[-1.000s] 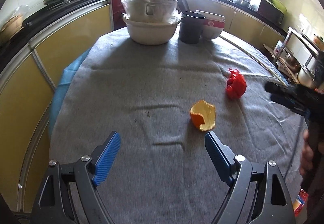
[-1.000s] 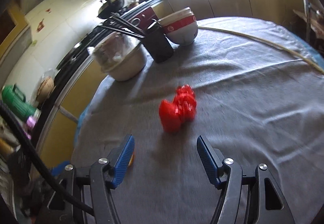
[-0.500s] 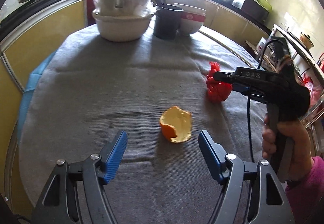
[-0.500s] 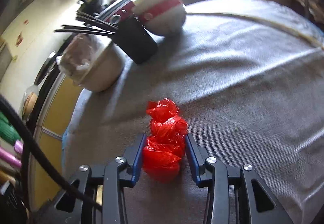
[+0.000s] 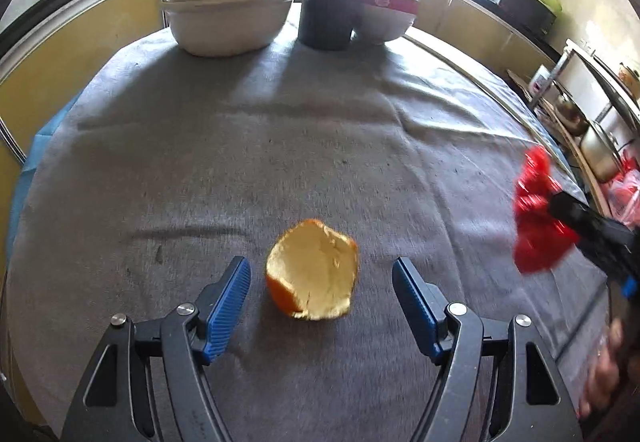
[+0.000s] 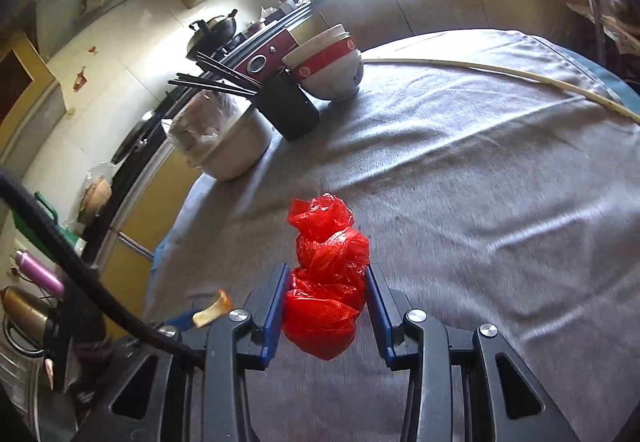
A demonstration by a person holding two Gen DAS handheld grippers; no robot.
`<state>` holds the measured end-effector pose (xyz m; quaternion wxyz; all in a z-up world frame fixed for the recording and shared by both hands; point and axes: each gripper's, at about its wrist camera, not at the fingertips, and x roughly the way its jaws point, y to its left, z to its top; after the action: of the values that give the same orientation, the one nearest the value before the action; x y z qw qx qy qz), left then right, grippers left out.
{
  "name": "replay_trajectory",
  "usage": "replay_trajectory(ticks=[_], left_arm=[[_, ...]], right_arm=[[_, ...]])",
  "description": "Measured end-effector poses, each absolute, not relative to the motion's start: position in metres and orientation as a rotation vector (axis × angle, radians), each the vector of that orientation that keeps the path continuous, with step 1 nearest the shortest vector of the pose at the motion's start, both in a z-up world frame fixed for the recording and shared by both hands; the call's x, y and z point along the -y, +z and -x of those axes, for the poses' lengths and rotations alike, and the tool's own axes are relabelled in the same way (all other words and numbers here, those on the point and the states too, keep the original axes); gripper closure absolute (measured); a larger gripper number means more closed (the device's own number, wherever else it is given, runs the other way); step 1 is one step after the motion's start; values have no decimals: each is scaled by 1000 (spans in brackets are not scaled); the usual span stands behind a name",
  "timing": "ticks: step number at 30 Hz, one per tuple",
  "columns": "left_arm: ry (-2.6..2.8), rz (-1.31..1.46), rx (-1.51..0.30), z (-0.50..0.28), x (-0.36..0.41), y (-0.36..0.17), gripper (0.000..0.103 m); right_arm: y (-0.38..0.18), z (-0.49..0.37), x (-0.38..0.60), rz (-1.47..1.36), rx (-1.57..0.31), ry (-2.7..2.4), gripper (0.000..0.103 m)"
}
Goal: Collect trash
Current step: 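Grasp the orange peel with the left tool, then carry the orange peel with the left tool while the right tool carries the red bag to the basket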
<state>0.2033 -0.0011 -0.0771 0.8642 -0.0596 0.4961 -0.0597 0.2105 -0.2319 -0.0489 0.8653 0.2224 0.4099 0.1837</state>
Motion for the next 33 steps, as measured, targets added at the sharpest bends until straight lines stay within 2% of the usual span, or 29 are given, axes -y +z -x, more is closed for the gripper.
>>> replay_trajectory(ticks=[1, 2, 3, 6, 8, 19, 33], left_arm=[[-121, 124, -1041, -204, 2, -79, 34], [-121, 126, -1043, -206, 2, -81, 50], [-121, 124, -1048, -207, 2, -83, 56], [-124, 123, -1021, -207, 2, -81, 63], [-122, 104, -1000, -205, 4, -77, 72], [-147, 75, -901, -161, 11, -38, 75], [-195, 27, -777, -64, 44, 17, 75]], right_arm=[[-48, -206, 234, -467, -856, 389, 62], [-48, -202, 235, -463, -851, 394, 62], [-46, -199, 235, -456, -846, 400, 62], [-43, -192, 234, -434, -835, 416, 62], [-42, -185, 233, -430, -830, 430, 62], [-28, -130, 243, -394, -762, 450, 62], [-1, -33, 283, -409, -672, 412, 62]])
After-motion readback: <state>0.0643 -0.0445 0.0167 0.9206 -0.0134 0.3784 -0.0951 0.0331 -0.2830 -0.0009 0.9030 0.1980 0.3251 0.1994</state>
